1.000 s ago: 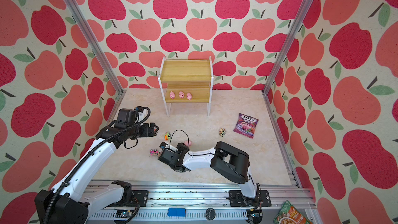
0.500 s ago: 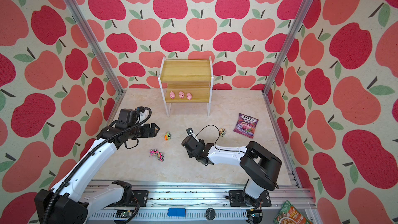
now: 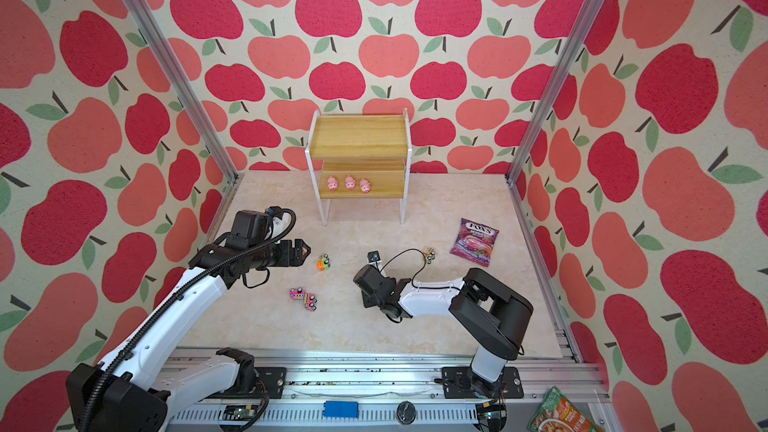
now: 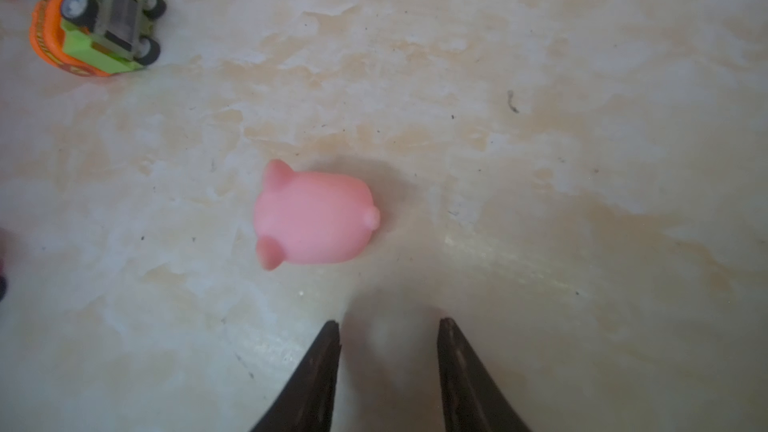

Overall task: Place and organize the plastic toys onto the shelf
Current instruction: 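Raise the open right gripper and position it above the pink pig, then lower the right gripper around the pink pig and close on it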

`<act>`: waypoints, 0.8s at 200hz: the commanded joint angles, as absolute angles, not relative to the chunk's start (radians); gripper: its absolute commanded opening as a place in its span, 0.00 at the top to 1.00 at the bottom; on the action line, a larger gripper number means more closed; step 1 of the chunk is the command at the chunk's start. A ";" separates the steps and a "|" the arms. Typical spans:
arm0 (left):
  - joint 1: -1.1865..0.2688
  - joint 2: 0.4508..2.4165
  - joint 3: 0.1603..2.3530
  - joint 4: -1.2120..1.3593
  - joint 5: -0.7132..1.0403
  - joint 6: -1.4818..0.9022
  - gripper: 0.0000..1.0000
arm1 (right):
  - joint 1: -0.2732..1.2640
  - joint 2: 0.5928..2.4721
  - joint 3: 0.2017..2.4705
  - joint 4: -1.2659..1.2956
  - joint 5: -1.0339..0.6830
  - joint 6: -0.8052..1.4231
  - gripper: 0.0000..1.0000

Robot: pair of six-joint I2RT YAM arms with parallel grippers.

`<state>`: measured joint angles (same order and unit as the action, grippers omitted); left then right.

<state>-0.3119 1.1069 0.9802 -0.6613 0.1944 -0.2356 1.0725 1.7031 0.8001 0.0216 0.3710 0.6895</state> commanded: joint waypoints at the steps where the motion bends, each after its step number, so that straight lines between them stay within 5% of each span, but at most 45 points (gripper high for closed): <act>1: -0.322 1.095 0.973 -0.673 0.174 -0.218 0.08 | 1.047 1.756 0.844 0.005 0.376 0.691 0.58; 94: -0.327 1.092 0.971 -0.673 0.172 -0.217 0.08 | 0.938 1.861 1.004 0.068 0.364 0.472 0.46; 160: -0.353 1.058 0.974 -0.673 0.171 -0.212 0.08 | 0.945 1.668 0.934 0.053 0.452 0.460 0.36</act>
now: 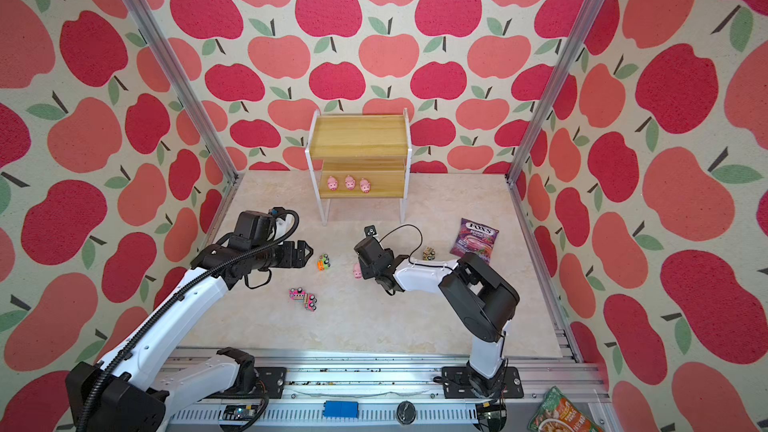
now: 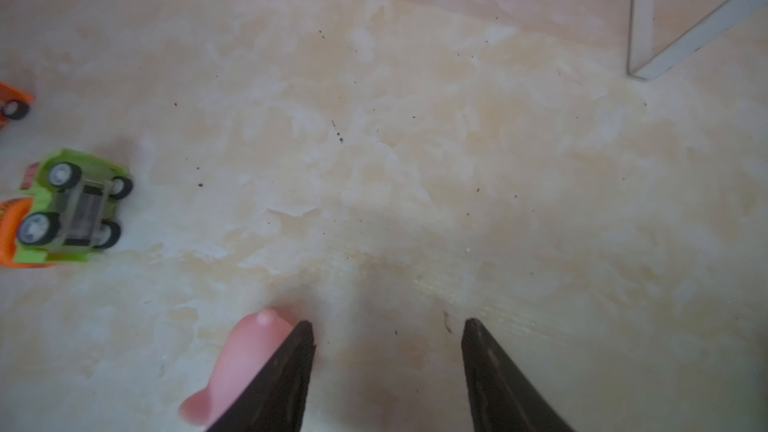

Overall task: Place and organize the plastic toys onto the shelf
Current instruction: 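Lower the right gripper around the pink pig and close on it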

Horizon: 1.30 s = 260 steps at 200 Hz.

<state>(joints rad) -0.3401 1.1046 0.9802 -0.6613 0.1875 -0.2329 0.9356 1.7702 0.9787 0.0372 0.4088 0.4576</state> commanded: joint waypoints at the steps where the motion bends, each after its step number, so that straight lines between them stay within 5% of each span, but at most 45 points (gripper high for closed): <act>1: -0.354 1.058 0.973 -0.673 0.170 -0.212 0.08 | 0.947 1.665 0.931 0.055 0.453 0.463 0.36; 96: -0.409 1.004 0.977 -0.674 0.182 -0.213 0.07 | 1.182 1.748 0.944 0.127 0.698 0.710 0.26; 191: -0.419 0.965 0.975 -0.669 0.197 -0.216 0.07 | 1.197 1.934 0.940 0.331 0.761 0.668 0.31; 260: -0.419 0.968 0.975 -0.669 0.195 -0.216 0.07 | 1.194 1.977 0.891 0.470 0.731 0.636 0.44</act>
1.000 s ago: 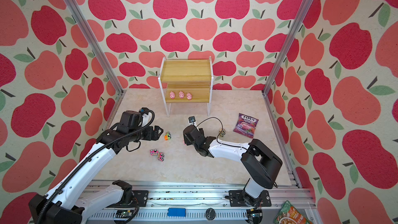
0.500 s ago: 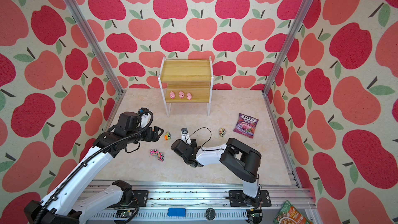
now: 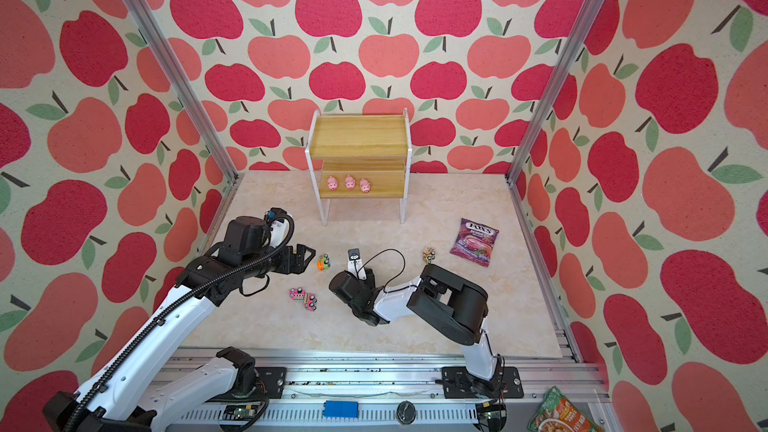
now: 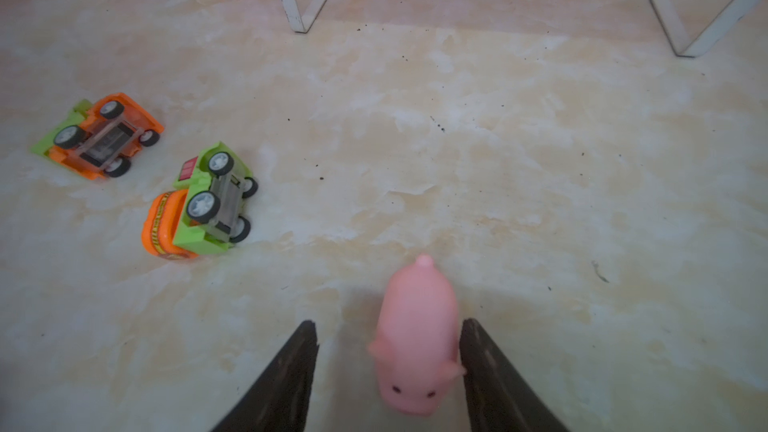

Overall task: Place and organize the plastic toys onto the shelf
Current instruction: 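Lower the right gripper around the pink pig and close on it, then lift the pink pig with the right gripper and carry it to the shelf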

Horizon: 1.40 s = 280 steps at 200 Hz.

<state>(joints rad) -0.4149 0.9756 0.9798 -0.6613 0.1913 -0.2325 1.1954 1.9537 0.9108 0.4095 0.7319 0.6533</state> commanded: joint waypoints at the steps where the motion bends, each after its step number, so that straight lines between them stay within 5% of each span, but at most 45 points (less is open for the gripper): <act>1: -0.419 0.968 0.975 -0.669 0.195 -0.216 0.07 | 1.193 1.977 0.890 0.471 0.731 0.636 0.44; 81: -0.418 0.972 0.975 -0.670 0.189 -0.215 0.07 | 1.181 1.905 0.826 0.547 0.701 0.556 0.72; 160: -0.417 0.965 0.975 -0.670 0.193 -0.215 0.07 | 1.048 1.606 0.645 0.593 0.234 0.369 0.76; 280: -0.396 0.967 0.978 -0.666 0.209 -0.218 0.08 | 0.902 1.446 0.773 0.369 0.245 0.185 0.75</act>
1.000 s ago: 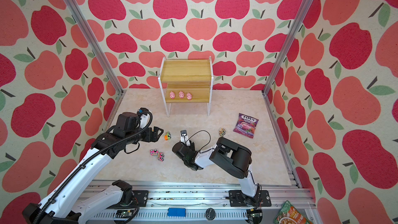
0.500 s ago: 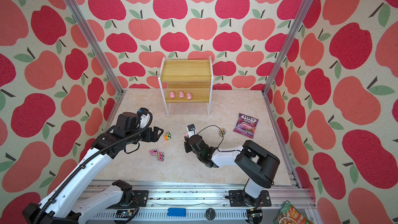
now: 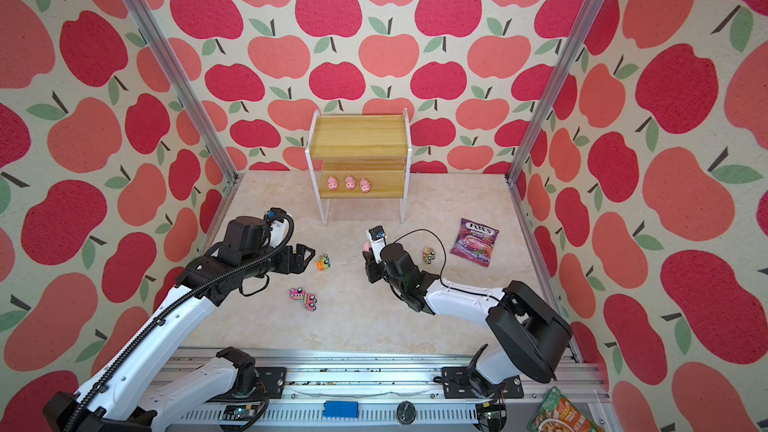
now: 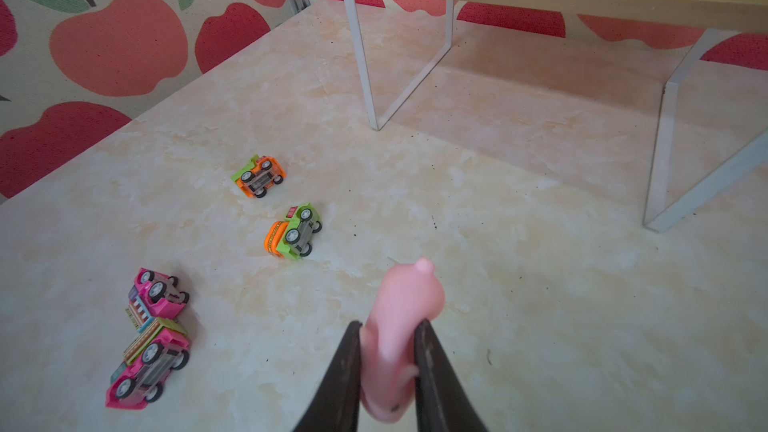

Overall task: Place and organize the plastic toys onto the shelf
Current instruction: 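Lift the pink pig with the right gripper and carry it to the shelf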

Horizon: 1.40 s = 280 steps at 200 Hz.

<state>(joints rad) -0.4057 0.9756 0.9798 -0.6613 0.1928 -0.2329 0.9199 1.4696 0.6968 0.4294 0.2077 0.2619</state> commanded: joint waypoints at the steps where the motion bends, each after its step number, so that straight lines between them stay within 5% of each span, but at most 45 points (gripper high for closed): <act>1: -0.395 0.967 0.978 -0.667 0.210 -0.218 0.07 | 0.899 1.446 0.775 0.368 0.246 0.183 0.75; 111: -0.390 0.963 0.977 -0.664 0.225 -0.219 0.07 | 0.734 1.669 1.100 0.353 0.308 -0.007 0.75; 280: -0.373 0.984 0.976 -0.663 0.236 -0.221 0.07 | 0.668 1.880 1.269 0.495 0.380 -0.077 0.74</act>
